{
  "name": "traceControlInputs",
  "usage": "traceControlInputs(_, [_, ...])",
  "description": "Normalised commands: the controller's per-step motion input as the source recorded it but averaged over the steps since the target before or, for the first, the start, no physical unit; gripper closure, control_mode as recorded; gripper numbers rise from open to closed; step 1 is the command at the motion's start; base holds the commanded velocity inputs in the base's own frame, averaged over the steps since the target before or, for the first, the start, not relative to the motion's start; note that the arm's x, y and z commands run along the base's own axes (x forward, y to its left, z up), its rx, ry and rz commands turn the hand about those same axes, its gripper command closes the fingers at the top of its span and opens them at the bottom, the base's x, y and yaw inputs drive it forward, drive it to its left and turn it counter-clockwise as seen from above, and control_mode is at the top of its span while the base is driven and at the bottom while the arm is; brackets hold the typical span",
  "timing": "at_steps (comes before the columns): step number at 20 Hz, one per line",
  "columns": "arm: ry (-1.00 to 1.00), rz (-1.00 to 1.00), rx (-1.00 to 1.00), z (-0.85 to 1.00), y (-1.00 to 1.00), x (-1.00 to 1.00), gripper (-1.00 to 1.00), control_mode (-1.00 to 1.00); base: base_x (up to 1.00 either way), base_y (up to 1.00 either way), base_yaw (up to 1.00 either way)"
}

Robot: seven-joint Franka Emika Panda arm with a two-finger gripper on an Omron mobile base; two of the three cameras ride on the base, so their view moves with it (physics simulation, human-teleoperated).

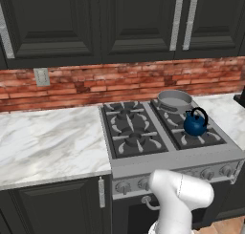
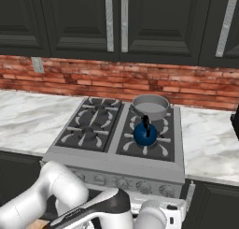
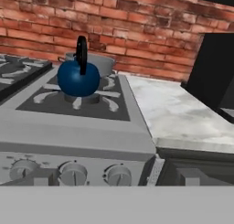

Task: Pick the kettle from the counter and place it on a stove burner. Then turn the burner on.

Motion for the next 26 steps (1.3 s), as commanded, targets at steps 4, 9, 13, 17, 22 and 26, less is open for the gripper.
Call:
traceControlInputs(4, [-0.07,0.0,0.0,-0.49,0.0,-0.03,-1.0,-1.0,0.0,0.0,0.0])
traceControlInputs(9, [-0.12,0.0,0.02,-0.38,0.0,0.0,-1.0,-1.0,0.0,0.0,0.0])
traceControlInputs(13, [-0.15,0.0,0.04,-0.27,0.0,0.0,-1.0,-1.0,0.0,0.0,0.0])
traceControlInputs(17, [-0.14,0.0,0.09,-0.27,0.0,0.0,-1.0,-1.0,0.0,0.0,0.0])
traceControlInputs(22, [-0.13,0.0,0.1,-0.19,0.0,0.03,-1.0,-1.0,0.0,0.0,0.0])
traceControlInputs(26, [-0.14,0.0,0.01,-0.06,0.0,0.11,-1.0,-1.0,0.0,0.0,0.0])
